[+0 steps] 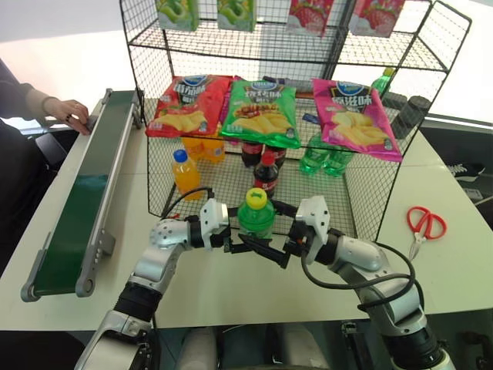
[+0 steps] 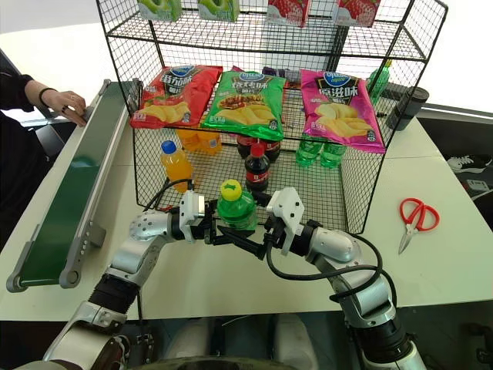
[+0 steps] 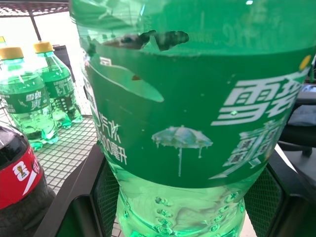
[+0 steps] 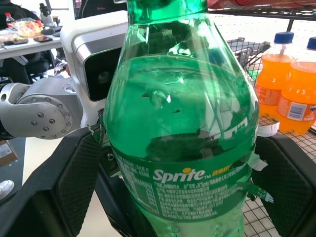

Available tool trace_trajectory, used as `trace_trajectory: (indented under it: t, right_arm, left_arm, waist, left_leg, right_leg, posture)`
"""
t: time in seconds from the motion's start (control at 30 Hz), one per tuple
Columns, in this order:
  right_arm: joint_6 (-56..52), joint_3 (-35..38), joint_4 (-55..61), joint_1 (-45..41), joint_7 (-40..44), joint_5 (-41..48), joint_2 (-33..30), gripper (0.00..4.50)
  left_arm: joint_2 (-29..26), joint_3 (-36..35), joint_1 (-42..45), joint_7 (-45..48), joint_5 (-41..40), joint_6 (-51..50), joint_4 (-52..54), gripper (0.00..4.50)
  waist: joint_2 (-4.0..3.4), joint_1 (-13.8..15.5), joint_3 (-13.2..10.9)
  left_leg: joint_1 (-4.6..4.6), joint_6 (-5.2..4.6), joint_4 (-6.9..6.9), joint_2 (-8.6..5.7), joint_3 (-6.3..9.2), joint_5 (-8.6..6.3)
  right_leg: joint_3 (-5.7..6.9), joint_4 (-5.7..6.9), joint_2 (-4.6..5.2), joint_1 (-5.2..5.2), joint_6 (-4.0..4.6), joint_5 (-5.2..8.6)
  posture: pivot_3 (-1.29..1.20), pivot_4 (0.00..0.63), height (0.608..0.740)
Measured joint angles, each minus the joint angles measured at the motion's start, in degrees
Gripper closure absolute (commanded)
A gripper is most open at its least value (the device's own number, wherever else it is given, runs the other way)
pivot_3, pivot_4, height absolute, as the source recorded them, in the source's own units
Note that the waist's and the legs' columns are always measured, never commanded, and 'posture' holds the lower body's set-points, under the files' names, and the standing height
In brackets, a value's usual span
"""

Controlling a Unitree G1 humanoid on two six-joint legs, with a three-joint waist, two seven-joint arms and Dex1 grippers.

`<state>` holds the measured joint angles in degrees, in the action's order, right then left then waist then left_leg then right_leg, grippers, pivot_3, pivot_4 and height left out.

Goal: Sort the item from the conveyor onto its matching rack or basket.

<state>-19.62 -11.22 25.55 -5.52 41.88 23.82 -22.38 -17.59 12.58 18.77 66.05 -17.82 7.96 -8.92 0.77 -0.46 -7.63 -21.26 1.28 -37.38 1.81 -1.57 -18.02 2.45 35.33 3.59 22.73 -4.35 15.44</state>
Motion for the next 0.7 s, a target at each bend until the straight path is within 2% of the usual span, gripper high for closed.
trace_trajectory:
  t: [0.1,0.13,0.23,0.33,0.37,0.57,0.7]
  right_arm:
    - [-0.21,0.22,-0.04,-0.01,-0.10,-0.03,0.04,1.29]
    - [-0.21,0.23,-0.04,-0.01,-0.06,-0.04,0.04,1.45]
    - [-0.35,0.29,-0.04,-0.01,-0.08,-0.03,0.08,1.45]
    - [-0.72,0.46,-0.13,0.15,-0.59,-0.02,0.33,1.45]
    - [-0.77,0.46,-0.26,0.31,-0.83,-0.02,0.63,1.45]
    - [1.19,1.60,-1.49,0.44,-3.77,-1.52,1.89,1.45]
    - [3.40,5.14,-3.53,0.49,-7.31,-3.57,2.23,1.45]
  left_arm:
    - [-0.30,0.06,0.00,0.43,0.28,0.31,0.04,1.71]
    - [-0.33,0.07,-0.01,0.49,0.29,0.29,0.04,1.71]
    - [-0.29,0.08,0.00,0.49,0.28,0.02,0.05,1.71]
    - [-0.03,0.07,0.08,0.30,0.10,-1.58,0.48,0.22]
    - [0.17,0.05,0.32,0.06,0.02,-2.29,0.64,0.05]
    - [-0.83,-0.23,0.90,-1.72,1.06,-2.25,0.66,0.05]
    - [-2.96,-1.89,-2.55,-3.69,1.22,-2.60,0.86,0.05]
  waist:
    - [0.00,0.09,0.00]
    - [0.00,0.09,0.00]
    - [0.00,0.07,0.00]
    - [0.00,0.09,0.00]
    - [0.00,0.11,0.00]
    - [0.01,0.05,0.00]
    - [-0.01,-0.03,0.00]
  left_leg:
    - [0.00,0.00,0.00,0.00,0.00,0.00]
    - [0.00,0.00,-0.01,0.00,0.00,0.00]
    - [0.00,0.00,-0.01,0.00,0.00,0.00]
    - [0.00,0.00,-0.01,0.00,0.00,0.00]
    - [0.00,0.00,-0.01,0.00,0.00,0.00]
    - [0.01,0.00,-0.01,-0.01,0.00,0.00]
    - [0.02,0.00,0.00,0.02,0.00,0.00]
  right_leg:
    - [0.00,0.00,0.00,0.00,0.00,0.00]
    - [0.00,0.00,0.00,-0.01,0.00,0.00]
    - [0.00,0.00,0.00,-0.01,0.00,0.00]
    - [0.00,0.00,0.00,-0.01,0.00,0.00]
    - [0.00,0.01,0.00,-0.01,0.00,0.00]
    - [0.00,0.02,-0.01,-0.01,0.00,0.00]
    - [-0.01,0.03,-0.01,0.00,0.00,0.00]
  posture:
    - [0.00,0.150,0.740]
    - [0.00,0.150,0.740]
    - [0.00,0.150,0.740]
    - [0.00,0.150,0.740]
    - [0.00,0.150,0.740]
    - [0.00,0.150,0.740]
    - [0.00,0.150,0.740]
